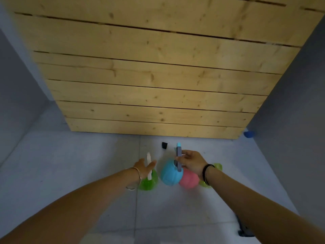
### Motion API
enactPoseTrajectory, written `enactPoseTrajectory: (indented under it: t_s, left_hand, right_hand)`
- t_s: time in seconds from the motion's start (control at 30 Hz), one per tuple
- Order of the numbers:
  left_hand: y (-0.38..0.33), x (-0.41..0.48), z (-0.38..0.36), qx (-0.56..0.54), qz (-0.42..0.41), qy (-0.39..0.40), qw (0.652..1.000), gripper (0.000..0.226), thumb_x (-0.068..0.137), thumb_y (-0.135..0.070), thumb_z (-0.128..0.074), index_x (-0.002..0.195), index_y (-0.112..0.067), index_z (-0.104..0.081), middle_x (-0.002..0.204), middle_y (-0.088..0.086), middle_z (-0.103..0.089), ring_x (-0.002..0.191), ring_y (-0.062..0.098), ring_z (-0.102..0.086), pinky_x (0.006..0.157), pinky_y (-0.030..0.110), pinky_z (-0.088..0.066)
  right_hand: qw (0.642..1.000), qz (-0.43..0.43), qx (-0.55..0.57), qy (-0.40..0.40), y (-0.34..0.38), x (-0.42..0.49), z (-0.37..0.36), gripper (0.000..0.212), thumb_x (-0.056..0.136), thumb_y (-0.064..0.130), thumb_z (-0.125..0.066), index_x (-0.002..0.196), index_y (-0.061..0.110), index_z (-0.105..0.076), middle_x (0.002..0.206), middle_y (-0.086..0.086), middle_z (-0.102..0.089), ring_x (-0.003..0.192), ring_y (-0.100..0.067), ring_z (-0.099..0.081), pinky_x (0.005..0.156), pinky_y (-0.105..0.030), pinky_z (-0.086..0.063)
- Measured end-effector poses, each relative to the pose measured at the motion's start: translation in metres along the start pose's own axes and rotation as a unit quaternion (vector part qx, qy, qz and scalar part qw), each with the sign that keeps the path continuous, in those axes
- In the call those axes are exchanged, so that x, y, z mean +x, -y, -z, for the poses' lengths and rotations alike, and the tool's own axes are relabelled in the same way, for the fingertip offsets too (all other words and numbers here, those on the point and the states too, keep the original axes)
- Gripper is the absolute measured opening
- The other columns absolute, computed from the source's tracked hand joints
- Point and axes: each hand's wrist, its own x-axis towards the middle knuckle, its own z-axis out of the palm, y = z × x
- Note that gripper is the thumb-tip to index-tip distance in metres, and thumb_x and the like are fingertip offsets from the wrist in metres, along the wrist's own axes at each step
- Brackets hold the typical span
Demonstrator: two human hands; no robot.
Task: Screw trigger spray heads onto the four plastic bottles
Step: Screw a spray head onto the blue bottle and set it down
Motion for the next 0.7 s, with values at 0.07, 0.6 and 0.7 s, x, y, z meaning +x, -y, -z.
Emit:
enactPoseTrajectory:
  t_s: [0.07,0.6,0.7]
  left_hand:
    - [0.002,0.007,-0.007,0.005,-0.004,0.001,1.0,0.066,0.096,-0.045,-0.036,0.144,-0.002,-0.024,0.149,0.016,-0.037,0.132,0.029,-0.043,0.104,0.031,-0.035]
    - [0.021,0.026,-0.005,0.035,-0.024,0.008,0.999,0.045,0.099,-0.038,-0.034,0.13,-0.006,-0.044,0.125,0.016,-0.058,0.11,0.03,-0.057,0.08,0.026,-0.038]
    - [0.021,0.028,-0.004,0.037,-0.025,0.007,0.999,0.048,0.098,-0.04,-0.034,0.133,-0.007,-0.041,0.128,0.015,-0.056,0.098,0.023,-0.054,0.08,0.026,-0.038]
  right_hand:
    - [1.0,-0.009,-0.003,-0.001,-0.009,0.007,-0.007,0.042,0.086,0.002,-0.059,0.127,-0.003,-0.053,0.12,-0.024,-0.063,0.112,-0.034,-0.061,0.1,-0.041,-0.048]
    - [0.997,-0.064,0.024,-0.022,-0.037,0.032,-0.036,0.05,0.084,0.005,-0.064,0.131,-0.001,-0.048,0.126,-0.019,-0.061,0.114,-0.031,-0.06,0.102,-0.04,-0.046]
    - [0.997,-0.064,0.015,-0.031,-0.037,0.032,-0.035,0.05,0.083,0.007,-0.064,0.131,0.0,-0.049,0.125,-0.016,-0.061,0.115,-0.029,-0.059,0.102,-0.037,-0.046]
